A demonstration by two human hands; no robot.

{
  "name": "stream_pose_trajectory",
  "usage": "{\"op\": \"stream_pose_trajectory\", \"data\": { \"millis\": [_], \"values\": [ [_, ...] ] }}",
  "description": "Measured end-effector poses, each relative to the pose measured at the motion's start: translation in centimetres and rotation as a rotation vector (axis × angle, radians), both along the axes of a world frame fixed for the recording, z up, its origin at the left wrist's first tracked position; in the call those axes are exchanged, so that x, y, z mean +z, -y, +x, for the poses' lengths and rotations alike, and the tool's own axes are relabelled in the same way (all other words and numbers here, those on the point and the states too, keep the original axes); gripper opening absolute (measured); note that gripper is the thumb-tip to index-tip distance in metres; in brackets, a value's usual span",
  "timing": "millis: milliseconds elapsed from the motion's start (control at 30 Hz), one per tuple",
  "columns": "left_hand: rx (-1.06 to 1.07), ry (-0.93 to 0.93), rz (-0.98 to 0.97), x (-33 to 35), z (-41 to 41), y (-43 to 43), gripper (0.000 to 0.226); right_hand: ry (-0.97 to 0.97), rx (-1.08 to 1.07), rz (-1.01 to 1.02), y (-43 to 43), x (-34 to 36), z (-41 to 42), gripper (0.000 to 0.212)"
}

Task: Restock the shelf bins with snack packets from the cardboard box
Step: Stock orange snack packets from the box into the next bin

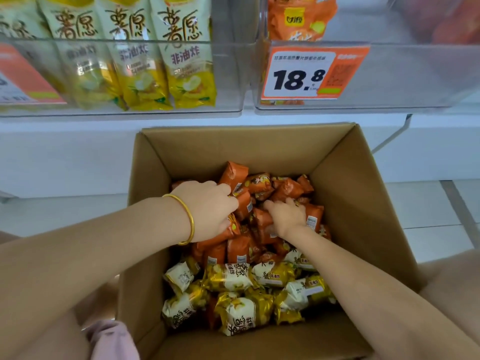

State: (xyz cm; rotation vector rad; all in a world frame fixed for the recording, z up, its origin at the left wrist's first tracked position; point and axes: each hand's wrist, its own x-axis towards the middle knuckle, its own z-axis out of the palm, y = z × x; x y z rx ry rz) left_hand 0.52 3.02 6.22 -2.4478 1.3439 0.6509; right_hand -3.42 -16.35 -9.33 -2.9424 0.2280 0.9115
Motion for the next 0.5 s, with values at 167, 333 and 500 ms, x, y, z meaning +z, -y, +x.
{"op": "stream_pose_trajectory", "data": {
  "millis": [167, 333, 500],
  "values": [
    [0.189, -0.089, -0.216, -0.3, -0.7, 0.3, 0.063, 0.224, -0.280, 0.392, 0.3, 8.4, 0.1, 0.061],
    [0.220, -0.157, -0.499, 0.6, -2.2, 1.8, 0.095, 0.225, -0.527, 0.873, 0.2, 16.7, -1.7, 0.045],
    [0.330, -0.299, -0.619, 0.7, -2.5, 2.5, 0.105, 0.100, -0.712, 1.050, 0.7, 17.6, -2.8, 0.049]
  ]
}}
